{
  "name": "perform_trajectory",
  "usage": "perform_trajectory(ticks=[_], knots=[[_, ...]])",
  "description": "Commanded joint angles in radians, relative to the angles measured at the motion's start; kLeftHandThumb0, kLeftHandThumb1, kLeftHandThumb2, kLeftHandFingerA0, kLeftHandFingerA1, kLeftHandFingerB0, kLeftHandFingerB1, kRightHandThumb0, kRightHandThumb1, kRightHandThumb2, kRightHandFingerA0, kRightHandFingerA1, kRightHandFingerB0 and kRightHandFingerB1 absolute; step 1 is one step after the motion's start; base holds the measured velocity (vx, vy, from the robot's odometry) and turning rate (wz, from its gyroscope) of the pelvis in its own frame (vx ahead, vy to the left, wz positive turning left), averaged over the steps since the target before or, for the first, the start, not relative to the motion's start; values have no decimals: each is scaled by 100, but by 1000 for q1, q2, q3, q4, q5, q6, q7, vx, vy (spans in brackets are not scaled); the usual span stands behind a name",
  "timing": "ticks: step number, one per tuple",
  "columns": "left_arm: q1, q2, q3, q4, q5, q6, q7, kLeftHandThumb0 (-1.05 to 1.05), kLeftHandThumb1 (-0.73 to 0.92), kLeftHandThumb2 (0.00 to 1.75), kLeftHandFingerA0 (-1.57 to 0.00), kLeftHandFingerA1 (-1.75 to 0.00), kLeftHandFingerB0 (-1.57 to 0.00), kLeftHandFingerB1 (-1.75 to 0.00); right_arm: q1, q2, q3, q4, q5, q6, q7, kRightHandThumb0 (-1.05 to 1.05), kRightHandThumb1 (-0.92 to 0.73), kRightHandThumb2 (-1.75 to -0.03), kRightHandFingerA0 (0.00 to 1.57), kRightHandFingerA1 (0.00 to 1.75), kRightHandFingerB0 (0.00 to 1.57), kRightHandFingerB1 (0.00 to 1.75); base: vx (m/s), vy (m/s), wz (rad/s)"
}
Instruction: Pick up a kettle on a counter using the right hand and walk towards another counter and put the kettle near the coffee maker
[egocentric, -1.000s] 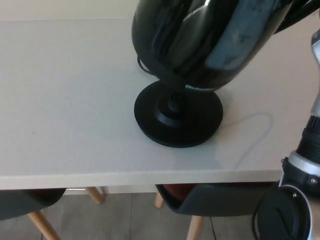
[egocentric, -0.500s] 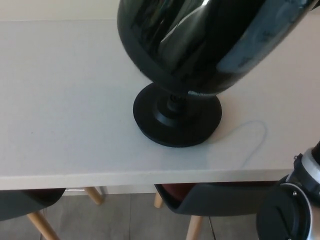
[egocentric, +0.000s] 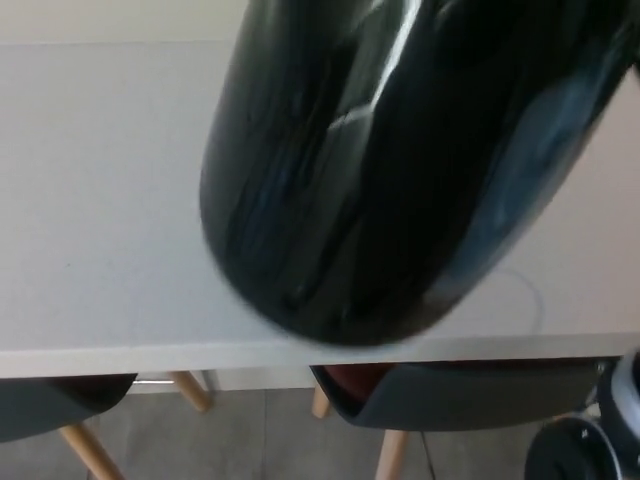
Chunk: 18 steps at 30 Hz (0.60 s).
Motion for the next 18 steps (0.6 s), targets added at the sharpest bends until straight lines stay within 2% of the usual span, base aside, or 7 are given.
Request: perform_trajectory(ticks=[1, 6, 8, 11, 12, 13, 18], knots=[[17, 16, 12, -10, -17, -50, 5, -11, 44, 118, -157, -153, -135, -141, 175, 111, 95, -91, 48, 125, 63, -22, -41, -142, 104, 175, 83, 157, -43, -62, 35], [18, 17, 7, -10, -4, -52, 18, -9, 44, 118, -157, -153, -136, -142, 213, 115, 124, -115, 37, 130, 80, -21, -43, -140, 104, 175, 82, 157, -29, 0, -5], [6, 21, 13, 4, -12, -49, 4, -8, 41, 119, -157, -151, -134, -143, 385, 102, 263, -179, 65, 164, 115, -24, -38, -143, 107, 175, 84, 162, -101, 134, -11], [4, 22, 14, 9, -13, -50, 2, -8, 41, 119, -157, -151, -134, -143, 425, 99, 301, -196, 52, 152, 127, -24, -38, -143, 107, 175, 84, 162, -91, 162, 43], [8, 20, 9, 6, -7, -54, 4, -8, 42, 114, -157, -147, -139, -136, 467, 100, 347, -213, 43, 146, 118, -27, -40, -143, 109, 175, 91, 158, -141, 158, -57], [13, 17, 6, 1, -5, -55, 3, -7, 42, 120, -156, -151, -133, -145, 486, 103, 372, -222, 32, 141, 114, -28, -44, -146, 115, 175, 97, 156, -148, 157, -2], [18, 14, 2, 1, -3, -55, 5, -6, 41, 122, -157, -149, -133, -144, 479, 138, 350, -228, 31, 132, 138, -25, -43, -145, 113, 175, 93, 156, -58, 214, -5]])
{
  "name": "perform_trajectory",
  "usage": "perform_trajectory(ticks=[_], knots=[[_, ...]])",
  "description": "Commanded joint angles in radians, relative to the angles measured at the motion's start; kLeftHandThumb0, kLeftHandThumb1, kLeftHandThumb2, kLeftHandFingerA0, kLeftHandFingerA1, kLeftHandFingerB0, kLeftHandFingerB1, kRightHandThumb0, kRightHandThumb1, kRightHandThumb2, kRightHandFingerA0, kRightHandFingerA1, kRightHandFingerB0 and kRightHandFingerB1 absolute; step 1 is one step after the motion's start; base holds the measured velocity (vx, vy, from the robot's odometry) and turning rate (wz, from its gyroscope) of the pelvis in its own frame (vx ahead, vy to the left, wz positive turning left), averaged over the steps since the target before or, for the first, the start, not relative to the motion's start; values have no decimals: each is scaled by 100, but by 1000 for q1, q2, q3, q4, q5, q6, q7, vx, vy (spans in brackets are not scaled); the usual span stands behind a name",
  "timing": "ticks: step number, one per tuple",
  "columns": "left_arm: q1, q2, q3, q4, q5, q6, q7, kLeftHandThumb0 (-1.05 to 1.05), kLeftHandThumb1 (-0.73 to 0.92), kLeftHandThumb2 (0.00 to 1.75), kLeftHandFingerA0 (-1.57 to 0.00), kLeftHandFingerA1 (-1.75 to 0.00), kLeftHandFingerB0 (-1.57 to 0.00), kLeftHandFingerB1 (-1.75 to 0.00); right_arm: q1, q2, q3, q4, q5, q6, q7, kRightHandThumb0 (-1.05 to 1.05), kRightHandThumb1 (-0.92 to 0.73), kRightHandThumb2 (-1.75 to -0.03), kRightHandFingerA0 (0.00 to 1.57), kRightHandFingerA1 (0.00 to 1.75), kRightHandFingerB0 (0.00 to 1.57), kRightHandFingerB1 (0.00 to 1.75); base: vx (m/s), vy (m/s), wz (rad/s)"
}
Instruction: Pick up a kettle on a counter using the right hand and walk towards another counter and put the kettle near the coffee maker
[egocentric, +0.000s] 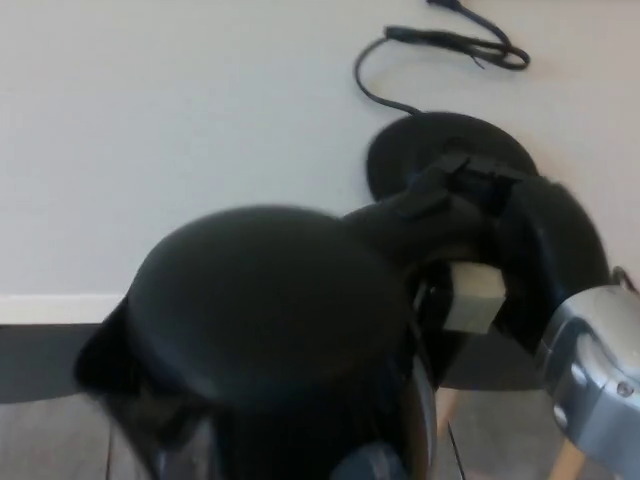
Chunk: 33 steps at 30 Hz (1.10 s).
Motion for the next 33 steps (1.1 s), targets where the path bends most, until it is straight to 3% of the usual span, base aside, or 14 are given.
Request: perform_trajectory(ticks=[1, 2, 7, 18, 19, 25, 26, 32, 33], knots=[[15, -4, -5, 1, -5, -51, 2, -8, 43, 121, -157, -150, -134, -144, -3, 111, -37, -33, 16, -17, 43, -29, -39, -145, 108, 175, 86, 161, -91, 161, -6], [14, -4, -6, 2, -5, -45, 6, -10, 48, 113, -157, -147, -136, -136, -16, 122, -51, -33, 19, -17, 46, -23, -42, -143, 112, 175, 94, 154, -99, 167, -8], [7, -7, -5, 7, -9, -52, -2, -9, 44, 117, -157, -150, -132, -142, -67, 158, -91, -37, 25, -11, 46, -23, -42, -141, 112, 175, 97, 151, -93, 89, -16], [-4, -4, 5, 16, -18, -28, -10, -8, 46, 115, -157, -145, -136, -135, -102, 195, -127, -72, 34, 18, 49, -22, -43, -141, 112, 175, 95, 152, -106, -32, -28], [-1, -7, 8, 9, -22, -28, -13, -7, 44, 120, -157, -149, -134, -144, -102, 215, -136, -78, 33, 29, 45, -22, -42, -142, 112, 175, 96, 151, -105, 74, -41], [5, -7, 1, 5, -8, -38, 3, -10, 44, 119, -157, -151, -136, -140, -98, 223, -133, -87, 39, 28, 50, -23, -41, -145, 111, 175, 96, 152, -77, 254, -48], [2, -7, 6, 7, -13, -32, 1, -7, 45, 119, -157, -151, -134, -146, -97, 228, -132, -86, 42, 21, 50, -27, -40, -146, 106, 175, 89, 156, 13, 348, -20], [0, 0, -1, 7, 0, -35, 18, -10, 45, 117, -157, -151, -133, -141, -95, 217, -130, -94, 48, 25, 57, -24, -41, -143, 112, 175, 97, 152, -35, 104, -35], [-1, 1, 0, 9, -1, -35, 18, -8, 44, 116, -156, -150, -132, -146, -94, 218, -133, -96, 48, 29, 58, -28, -44, -140, 105, 175, 87, 155, -11, 59, -40]])
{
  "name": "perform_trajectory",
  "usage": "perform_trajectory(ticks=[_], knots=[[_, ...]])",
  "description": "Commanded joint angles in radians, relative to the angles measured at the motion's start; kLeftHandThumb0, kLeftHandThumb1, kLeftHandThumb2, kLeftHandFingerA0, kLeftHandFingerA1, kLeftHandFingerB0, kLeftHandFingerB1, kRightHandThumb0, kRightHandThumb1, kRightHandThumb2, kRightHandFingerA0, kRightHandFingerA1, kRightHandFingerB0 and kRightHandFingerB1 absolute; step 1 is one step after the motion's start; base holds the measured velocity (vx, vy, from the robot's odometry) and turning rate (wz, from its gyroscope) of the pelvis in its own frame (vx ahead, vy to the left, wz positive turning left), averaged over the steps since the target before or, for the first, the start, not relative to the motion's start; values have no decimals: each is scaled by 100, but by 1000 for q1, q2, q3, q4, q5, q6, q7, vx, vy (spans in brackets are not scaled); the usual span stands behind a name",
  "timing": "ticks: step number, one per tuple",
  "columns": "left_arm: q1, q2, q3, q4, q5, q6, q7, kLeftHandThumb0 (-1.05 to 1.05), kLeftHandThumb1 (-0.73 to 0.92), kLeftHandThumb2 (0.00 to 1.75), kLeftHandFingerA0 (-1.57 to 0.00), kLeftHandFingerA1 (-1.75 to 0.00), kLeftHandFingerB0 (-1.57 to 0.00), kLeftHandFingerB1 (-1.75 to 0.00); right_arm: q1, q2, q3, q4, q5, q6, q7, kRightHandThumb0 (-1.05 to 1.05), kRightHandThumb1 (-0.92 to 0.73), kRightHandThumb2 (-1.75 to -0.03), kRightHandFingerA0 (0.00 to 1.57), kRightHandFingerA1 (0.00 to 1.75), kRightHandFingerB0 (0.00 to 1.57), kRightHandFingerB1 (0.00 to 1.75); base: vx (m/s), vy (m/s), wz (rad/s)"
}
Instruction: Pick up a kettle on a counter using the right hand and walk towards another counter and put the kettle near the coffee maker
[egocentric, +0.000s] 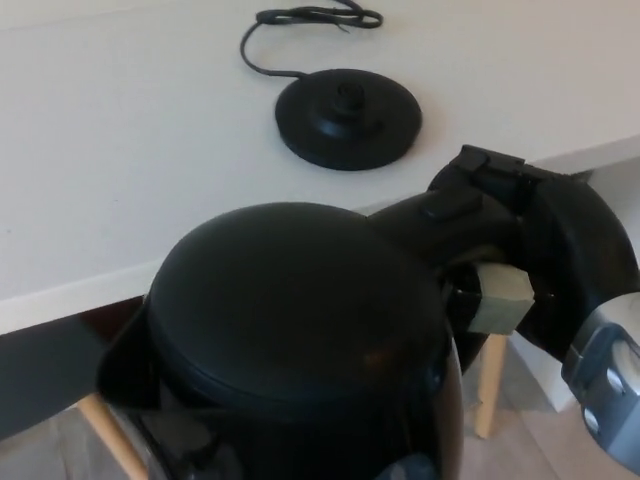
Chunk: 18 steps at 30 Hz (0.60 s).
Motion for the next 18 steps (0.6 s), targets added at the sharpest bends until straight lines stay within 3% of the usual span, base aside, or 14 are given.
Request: perform_trajectory(ticks=[1, 3, 8, 10, 12, 14, 18], knots=[[-2, 12, -4, 4, -4, -38, 15, -8, 44, 116, -156, -150, -132, -146, -82, 220, -37, -44, 22, -6, 15, -28, -44, -140, 105, 175, 87, 155, -21, 29, -41], [-6, 10, -1, 7, -7, -37, 14, -9, 43, 117, -157, -152, -138, -141, -79, 210, -37, -45, 23, -11, 19, -27, -42, -143, 105, 175, 86, 158, 4, -12, -46], [-12, 5, 0, 7, -9, -42, 15, -9, 43, 117, -156, -153, -133, -146, -78, 207, -52, -54, 16, 1, 18, -28, -43, -141, 104, 175, 82, 158, 24, -99, -51], [-17, 5, 3, 10, -12, -46, 10, -8, 42, 119, -156, -153, -133, -146, -78, 203, -56, -54, 11, 1, 17, -21, -44, -141, 109, 175, 87, 152, 48, -133, -40], [-17, 5, 4, 12, -12, -47, 8, -8, 43, 119, -156, -153, -133, -145, -77, 209, -64, -54, 14, 5, 22, -27, -45, -139, 104, 175, 79, 160, 45, -102, -53], [-8, 0, 12, 3, -23, -52, -3, -8, 41, 128, -157, -155, -137, -143, -64, 205, -58, -56, 21, -4, 29, -26, -43, -141, 104, 175, 81, 158, -47, 43, -51], [1, 0, 11, -8, -17, -48, 6, -8, 42, 123, -157, -154, -138, -142, -65, 209, -58, -56, 18, -1, 26, -27, -44, -140, 103, 175, 82, 157, -69, 162, -62]])
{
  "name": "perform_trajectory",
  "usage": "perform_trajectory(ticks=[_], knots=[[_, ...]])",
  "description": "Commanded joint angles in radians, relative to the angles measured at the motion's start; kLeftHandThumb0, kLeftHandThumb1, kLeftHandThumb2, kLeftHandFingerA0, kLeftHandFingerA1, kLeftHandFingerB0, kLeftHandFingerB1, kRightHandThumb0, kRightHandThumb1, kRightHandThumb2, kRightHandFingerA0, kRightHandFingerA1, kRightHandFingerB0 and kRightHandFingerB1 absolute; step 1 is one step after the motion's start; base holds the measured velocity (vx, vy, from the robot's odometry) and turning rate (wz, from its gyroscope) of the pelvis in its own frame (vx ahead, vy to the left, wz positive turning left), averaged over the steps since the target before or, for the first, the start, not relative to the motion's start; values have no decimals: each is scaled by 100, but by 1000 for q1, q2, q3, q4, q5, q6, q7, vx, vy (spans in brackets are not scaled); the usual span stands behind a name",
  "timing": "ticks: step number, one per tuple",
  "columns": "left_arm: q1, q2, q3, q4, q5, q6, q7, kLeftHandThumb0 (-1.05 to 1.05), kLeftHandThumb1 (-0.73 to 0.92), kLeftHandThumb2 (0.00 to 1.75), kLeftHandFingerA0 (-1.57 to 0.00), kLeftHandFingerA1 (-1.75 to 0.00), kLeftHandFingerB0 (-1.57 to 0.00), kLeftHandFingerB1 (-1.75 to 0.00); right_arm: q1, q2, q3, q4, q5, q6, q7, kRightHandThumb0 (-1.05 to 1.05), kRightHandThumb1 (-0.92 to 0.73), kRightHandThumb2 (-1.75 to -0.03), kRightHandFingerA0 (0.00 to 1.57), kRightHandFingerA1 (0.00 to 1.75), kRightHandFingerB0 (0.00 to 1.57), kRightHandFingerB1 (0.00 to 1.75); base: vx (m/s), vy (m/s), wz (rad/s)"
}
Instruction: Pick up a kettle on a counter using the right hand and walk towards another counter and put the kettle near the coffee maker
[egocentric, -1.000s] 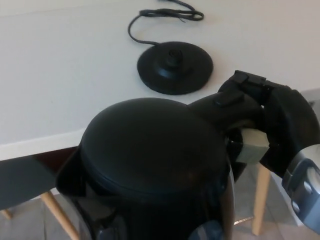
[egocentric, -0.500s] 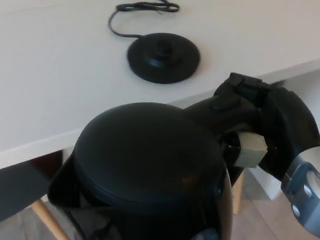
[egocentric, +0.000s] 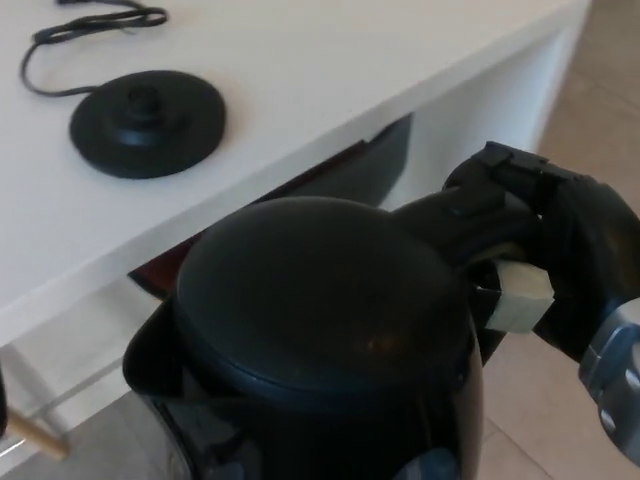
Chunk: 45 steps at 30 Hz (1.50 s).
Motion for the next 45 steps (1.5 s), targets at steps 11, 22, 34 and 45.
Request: perform_trajectory(ticks=[11, 22, 34, 45], knots=[[-1, 25, 13, 1, -23, -53, 7, -10, 42, 122, -157, -154, -137, -142, -80, 198, -16, -21, 9, -25, 12, -28, -44, -136, 104, 175, 83, 155, -43, 306, -52], [-16, 30, 12, 12, -13, -59, 13, -8, 44, 122, -157, -152, -136, -140, -102, 175, -29, -10, 17, -31, 29, -27, -43, -137, 100, 175, 83, 154, -28, -26, -56], [-33, 31, 19, 29, -21, -43, 9, -6, 42, 122, -157, -149, -132, -143, -111, 170, -56, -8, 18, -26, 34, -26, -42, -137, 99, 175, 83, 153, 29, 115, -37], [-22, 28, 47, 22, -37, -45, -2, -8, 41, 123, -157, -152, -133, -142, -97, 164, -61, -12, 20, -26, 38, -25, -40, -138, 99, 175, 84, 150, 167, 97, -17]])
